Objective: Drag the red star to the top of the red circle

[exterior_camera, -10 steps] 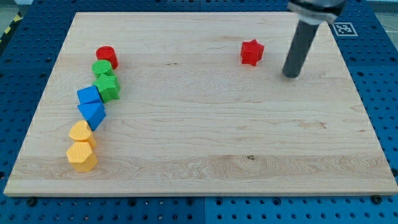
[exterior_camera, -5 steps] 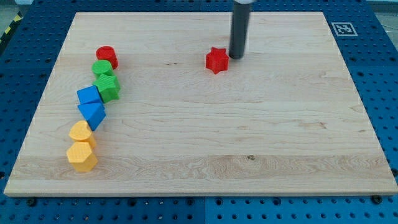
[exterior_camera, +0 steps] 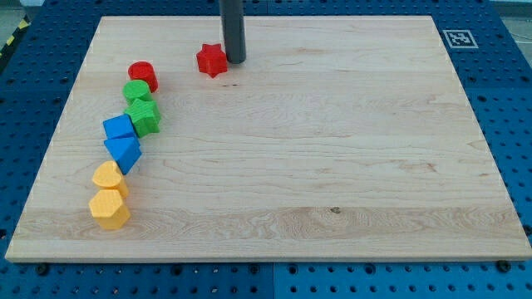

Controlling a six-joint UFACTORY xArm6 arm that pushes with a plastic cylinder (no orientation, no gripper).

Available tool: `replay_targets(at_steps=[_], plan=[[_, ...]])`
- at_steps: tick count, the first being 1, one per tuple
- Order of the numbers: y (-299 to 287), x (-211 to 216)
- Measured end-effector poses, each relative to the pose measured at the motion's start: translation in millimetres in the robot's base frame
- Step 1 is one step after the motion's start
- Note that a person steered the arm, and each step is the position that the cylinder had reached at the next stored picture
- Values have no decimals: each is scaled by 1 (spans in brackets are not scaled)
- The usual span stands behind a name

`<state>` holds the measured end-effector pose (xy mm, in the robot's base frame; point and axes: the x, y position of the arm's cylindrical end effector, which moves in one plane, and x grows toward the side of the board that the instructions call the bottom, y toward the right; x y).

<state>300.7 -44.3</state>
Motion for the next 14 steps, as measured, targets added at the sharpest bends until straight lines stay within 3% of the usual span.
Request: replay_targets(at_steps=[2, 3, 5, 8, 10, 14], plan=[[32, 15], [8, 18], [-110, 18], [-82, -61], [-116, -75], [-120, -23]])
